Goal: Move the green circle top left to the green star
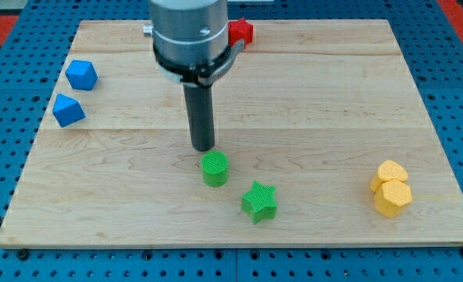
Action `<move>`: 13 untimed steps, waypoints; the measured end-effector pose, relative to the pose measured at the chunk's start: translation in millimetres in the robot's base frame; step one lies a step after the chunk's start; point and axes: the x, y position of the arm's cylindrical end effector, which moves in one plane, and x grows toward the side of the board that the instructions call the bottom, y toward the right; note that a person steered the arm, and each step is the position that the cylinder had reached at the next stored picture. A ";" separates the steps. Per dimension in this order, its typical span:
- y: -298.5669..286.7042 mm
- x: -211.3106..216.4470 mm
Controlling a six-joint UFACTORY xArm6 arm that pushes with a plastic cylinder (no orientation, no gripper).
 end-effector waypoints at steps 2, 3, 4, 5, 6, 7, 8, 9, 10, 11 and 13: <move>1.8 18.7; 4.8 21.4; -5.6 49.1; -17.1 57.2; -1.2 33.9; 64.1 18.3; 117.6 31.9; 141.5 71.6; 131.7 80.6; 129.0 41.9; 9.4 4.1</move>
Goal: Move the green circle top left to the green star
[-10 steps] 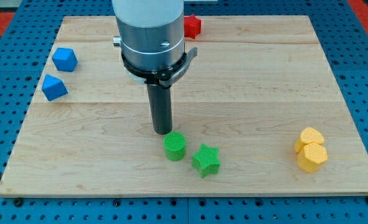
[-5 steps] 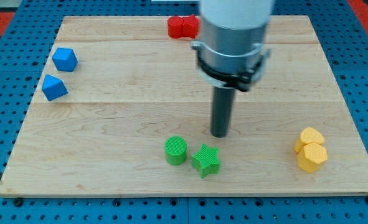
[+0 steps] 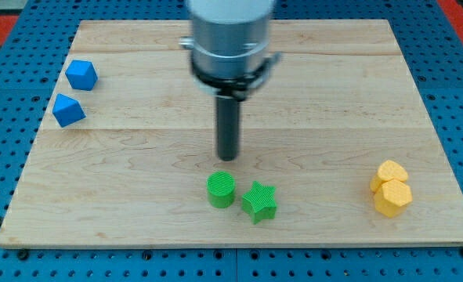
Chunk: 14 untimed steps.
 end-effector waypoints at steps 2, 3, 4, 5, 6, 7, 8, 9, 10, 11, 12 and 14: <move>-19.6 48.1; -19.6 58.1; -19.6 48.2; -1.6 26.7; 20.4 29.6; 21.0 38.4; 21.0 41.9; 21.0 38.3; 21.0 37.5; 21.0 37.5; 21.0 28.1; -45.7 -72.5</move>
